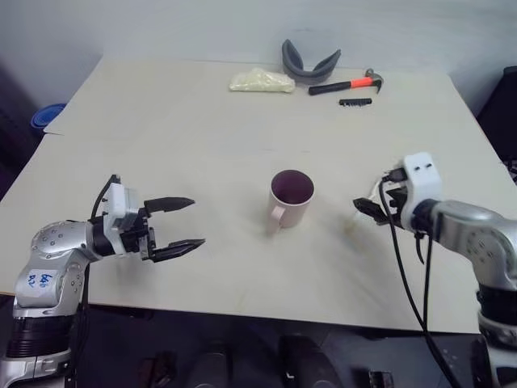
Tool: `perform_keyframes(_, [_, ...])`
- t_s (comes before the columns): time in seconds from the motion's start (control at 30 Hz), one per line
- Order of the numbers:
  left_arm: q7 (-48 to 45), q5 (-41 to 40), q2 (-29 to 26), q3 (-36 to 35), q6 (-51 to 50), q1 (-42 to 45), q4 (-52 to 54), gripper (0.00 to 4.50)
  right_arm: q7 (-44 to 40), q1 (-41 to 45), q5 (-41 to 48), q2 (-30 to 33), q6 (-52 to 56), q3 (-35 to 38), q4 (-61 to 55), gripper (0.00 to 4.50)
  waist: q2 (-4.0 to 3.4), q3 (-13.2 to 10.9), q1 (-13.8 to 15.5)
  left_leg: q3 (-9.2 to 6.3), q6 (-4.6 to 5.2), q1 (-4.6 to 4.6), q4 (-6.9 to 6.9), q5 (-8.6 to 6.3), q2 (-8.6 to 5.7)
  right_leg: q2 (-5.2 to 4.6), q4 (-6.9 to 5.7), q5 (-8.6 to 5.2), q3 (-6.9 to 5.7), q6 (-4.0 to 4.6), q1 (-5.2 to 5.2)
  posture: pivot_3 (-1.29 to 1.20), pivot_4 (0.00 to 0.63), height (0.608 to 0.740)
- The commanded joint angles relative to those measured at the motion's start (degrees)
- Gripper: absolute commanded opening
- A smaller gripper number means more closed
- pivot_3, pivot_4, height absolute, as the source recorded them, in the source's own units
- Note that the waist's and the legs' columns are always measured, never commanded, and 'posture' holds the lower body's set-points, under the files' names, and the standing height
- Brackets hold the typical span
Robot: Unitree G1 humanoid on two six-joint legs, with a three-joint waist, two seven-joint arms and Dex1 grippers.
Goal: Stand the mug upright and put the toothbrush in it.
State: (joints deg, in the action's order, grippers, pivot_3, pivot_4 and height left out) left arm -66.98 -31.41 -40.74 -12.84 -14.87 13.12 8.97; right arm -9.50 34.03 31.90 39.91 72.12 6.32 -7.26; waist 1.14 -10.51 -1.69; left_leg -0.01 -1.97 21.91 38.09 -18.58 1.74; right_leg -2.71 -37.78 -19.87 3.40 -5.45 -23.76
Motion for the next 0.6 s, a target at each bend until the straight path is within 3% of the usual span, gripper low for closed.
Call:
perform_keyframes(0.03, [0.8,-1.6,-1.1,-0.9,-0.2,0.1,4.6,4.48,0.4,5.7,-2.7,-2.5,2.4,-0.4,7.9,4.50,0.00,0.0,-0.1,0.04,0.03,0.06,0.02,0.01,-0.02,0.00,0.00,0.03,0.02,-0.05,-0.03,0.00,0.150,0.740])
perform_keyframes(0.07, [1.1,-1.7,-1.2,-1.0,-0.5,0.1,5.6,4.48,-0.2,7.1,-2.4,-3.8,3.8,-0.2,10.4,4.50,0.00,0.0,-0.1,0.05,0.05,0.13,0.03,0.03,-0.02,0.00,0.01,0.06,0.03,-0.10,-0.09,0.00,0.150,0.740])
perform_keyframes(0.17, [1.5,-1.6,-2.0,-1.0,-0.6,0.7,7.2,4.50,-2.3,8.1,-5.9,-3.7,1.6,-4.8,14.7,3.60,0.01,0.0,-0.3,0.05,0.09,0.15,0.07,0.01,0.00,0.04,-0.06,0.06,0.03,-0.10,-0.12,0.00,0.150,0.740])
perform_keyframes(0.43, [0.5,-2.3,-5.1,-2.9,-0.7,-0.4,8.0,4.50,-7.3,7.8,-9.5,-1.6,-0.1,-5.3,19.3,0.91,0.12,0.1,-0.4,0.06,0.33,-0.28,0.11,-0.04,-0.02,0.06,0.03,0.10,0.03,-0.09,0.25,0.00,0.150,0.740])
perform_keyframes(0.5, [0.9,-3.1,-5.2,-3.1,-1.5,-0.5,8.2,4.50,-11.4,6.4,-9.2,-0.7,-6.8,-4.1,17.6,0.25,0.14,0.1,0.1,0.10,0.35,-0.34,0.06,-0.05,-0.05,0.04,0.06,0.10,0.02,-0.10,0.31,0.00,0.150,0.740])
perform_keyframes(0.6, [2.2,-4.6,-4.6,-3.3,-3.5,-0.6,8.1,4.50,-19.8,4.7,-6.3,-1.6,-19.5,-0.8,12.1,0.07,0.13,0.1,0.0,0.07,0.37,-0.31,0.07,-0.07,-0.06,0.02,0.15,0.11,0.01,-0.11,0.33,0.00,0.150,0.740])
